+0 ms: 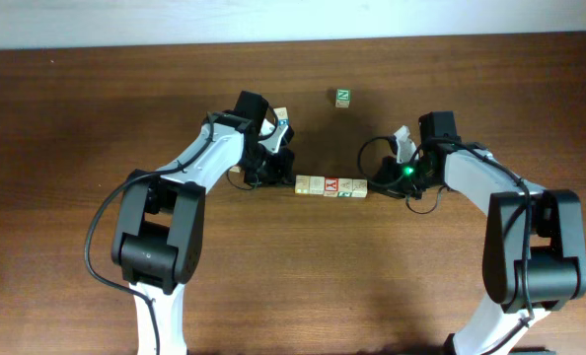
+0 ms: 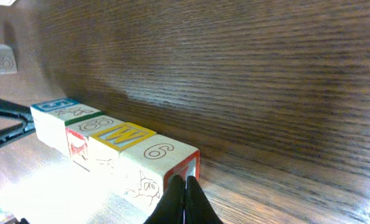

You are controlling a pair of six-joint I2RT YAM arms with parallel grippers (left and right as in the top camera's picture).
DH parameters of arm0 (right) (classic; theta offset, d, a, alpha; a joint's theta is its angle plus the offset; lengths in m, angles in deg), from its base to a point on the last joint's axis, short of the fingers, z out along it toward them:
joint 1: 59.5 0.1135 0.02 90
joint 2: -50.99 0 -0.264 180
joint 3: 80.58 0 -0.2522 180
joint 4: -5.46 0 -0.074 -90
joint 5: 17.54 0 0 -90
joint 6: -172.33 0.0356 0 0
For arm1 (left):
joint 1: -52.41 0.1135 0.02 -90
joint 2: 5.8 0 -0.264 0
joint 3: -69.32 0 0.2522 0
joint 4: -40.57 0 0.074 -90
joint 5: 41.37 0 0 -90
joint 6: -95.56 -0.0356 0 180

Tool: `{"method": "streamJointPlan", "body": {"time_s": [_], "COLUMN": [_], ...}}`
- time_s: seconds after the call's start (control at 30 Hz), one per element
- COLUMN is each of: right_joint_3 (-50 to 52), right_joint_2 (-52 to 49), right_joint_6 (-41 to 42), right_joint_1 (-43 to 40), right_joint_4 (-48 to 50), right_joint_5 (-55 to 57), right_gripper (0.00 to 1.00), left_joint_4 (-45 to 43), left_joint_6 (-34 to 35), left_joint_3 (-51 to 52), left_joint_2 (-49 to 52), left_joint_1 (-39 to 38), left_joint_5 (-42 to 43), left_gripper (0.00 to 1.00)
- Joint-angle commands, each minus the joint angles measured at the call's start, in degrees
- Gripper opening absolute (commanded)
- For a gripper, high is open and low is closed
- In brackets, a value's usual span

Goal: Rotate 5 blocks
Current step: 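Squeeze the five-block row between both grippers from its ends, then lift and rotate the squeezed row upright with both grippers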

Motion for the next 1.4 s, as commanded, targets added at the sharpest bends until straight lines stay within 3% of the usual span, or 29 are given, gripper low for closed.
{"method": "streamJointPlan", "body": {"time_s": [0.0, 0.8, 1.03, 1.37], "right_joint_3": [0.46, 0.28, -4.09, -14.53], "right_joint_2": [-1.05, 2.71, 4.09, 4.09], "right_joint_6": [-2.95, -3.74, -2.62, -1.14], "right_joint_1": [-0.31, -0.11, 4.72, 13.7], "right_joint_4": [0.17, -0.28, -2.93, -12.13], "right_joint_5": [-2.03, -7.65, -6.95, 3.8], "right_gripper": [0.04, 0.04, 0.04, 0.04], "left_joint_4": [-0.17, -0.81, -0.79, -0.79], "left_joint_6": [-0.94, -0.94, -0.94, -0.94], "left_joint_3": [0.39, 0.39, 0.39, 0.39], "left_joint_2": [-1.88, -1.86, -1.86, -1.88], "left_joint_1": [-0.24, -0.24, -0.24, -0.24], "left_joint_5": [1.09, 1.11, 1.11, 1.11], "left_gripper": [0.0, 0.0, 0.0, 0.0]}}
